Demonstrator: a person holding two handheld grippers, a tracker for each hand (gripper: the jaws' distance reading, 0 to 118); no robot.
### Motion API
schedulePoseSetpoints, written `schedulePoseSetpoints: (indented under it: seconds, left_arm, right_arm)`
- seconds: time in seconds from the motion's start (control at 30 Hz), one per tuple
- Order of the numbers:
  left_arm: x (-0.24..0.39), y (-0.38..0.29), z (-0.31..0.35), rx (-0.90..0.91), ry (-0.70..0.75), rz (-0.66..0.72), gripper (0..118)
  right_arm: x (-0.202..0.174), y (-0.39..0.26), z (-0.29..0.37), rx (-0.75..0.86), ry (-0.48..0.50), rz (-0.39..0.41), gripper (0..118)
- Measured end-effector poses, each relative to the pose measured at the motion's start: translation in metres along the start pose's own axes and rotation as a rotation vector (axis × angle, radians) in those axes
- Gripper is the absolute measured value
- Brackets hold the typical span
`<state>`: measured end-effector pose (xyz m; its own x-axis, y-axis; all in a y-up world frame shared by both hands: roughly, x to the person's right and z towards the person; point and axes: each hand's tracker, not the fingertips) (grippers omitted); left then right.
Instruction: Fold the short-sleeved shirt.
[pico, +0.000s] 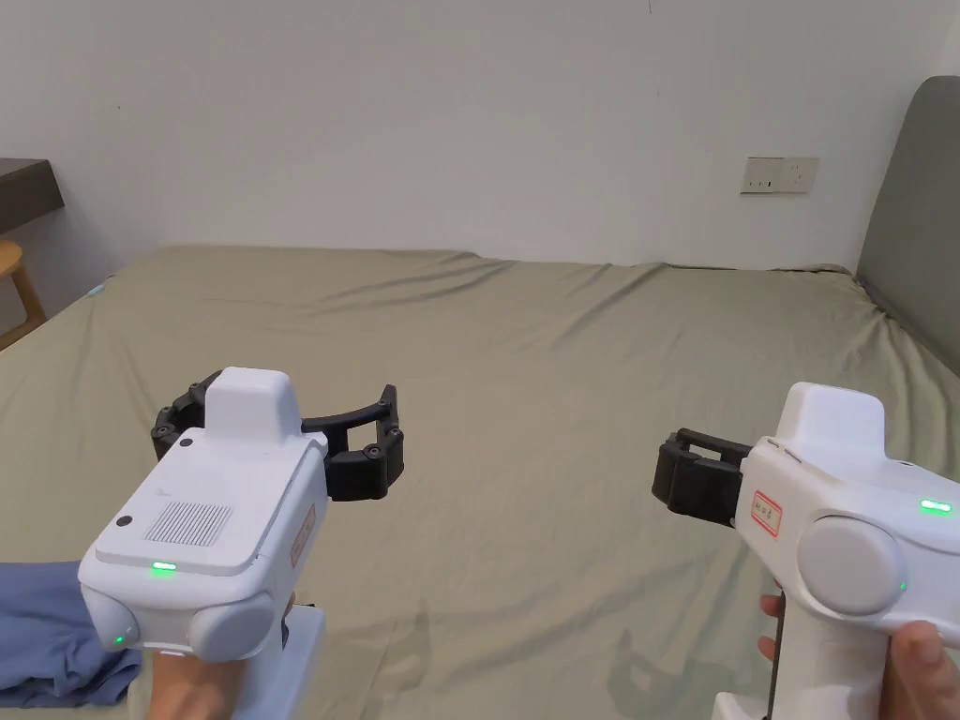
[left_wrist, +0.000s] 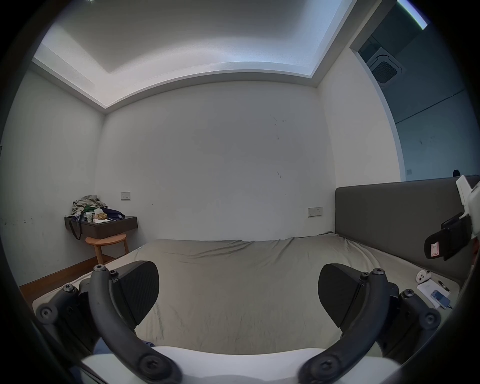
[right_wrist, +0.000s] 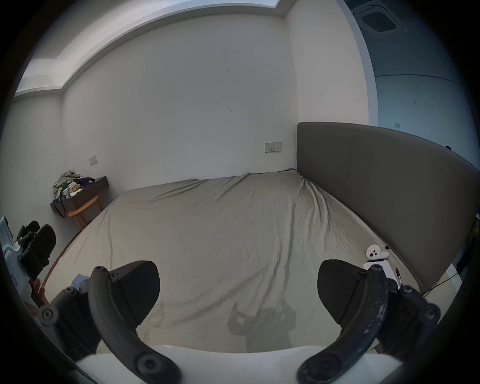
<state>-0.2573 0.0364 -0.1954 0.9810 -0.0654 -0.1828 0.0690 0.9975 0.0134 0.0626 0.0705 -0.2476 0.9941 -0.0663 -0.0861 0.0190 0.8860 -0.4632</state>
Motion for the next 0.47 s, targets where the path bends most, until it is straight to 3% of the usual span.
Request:
schedulePoseSetpoints:
  seconds: [0.1, 0.23, 0.3, 0.47]
  left_arm:
    - [0.001, 0.000, 0.001, -0.007, -0.004, 0.000, 118]
    - [0.001, -0.001, 0.002, -0.008, -0.002, 0.005, 118]
    - [0.001, -0.002, 0.002, -0.008, -0.004, 0.011, 118]
    - [0.002, -0.002, 0.003, -0.001, 0.000, 0.010, 118]
  right_arm:
    - [0.003, -0.002, -0.001, 0.021, 0.000, -0.029, 118]
    - [0.012, -0.007, 0.000, 0.196, 0.024, -0.028, 118]
    - [0.016, -0.015, 0.006, 0.335, 0.052, 0.002, 118]
    - [0.012, -0.023, 0.012, 0.518, -0.026, 0.166, 118]
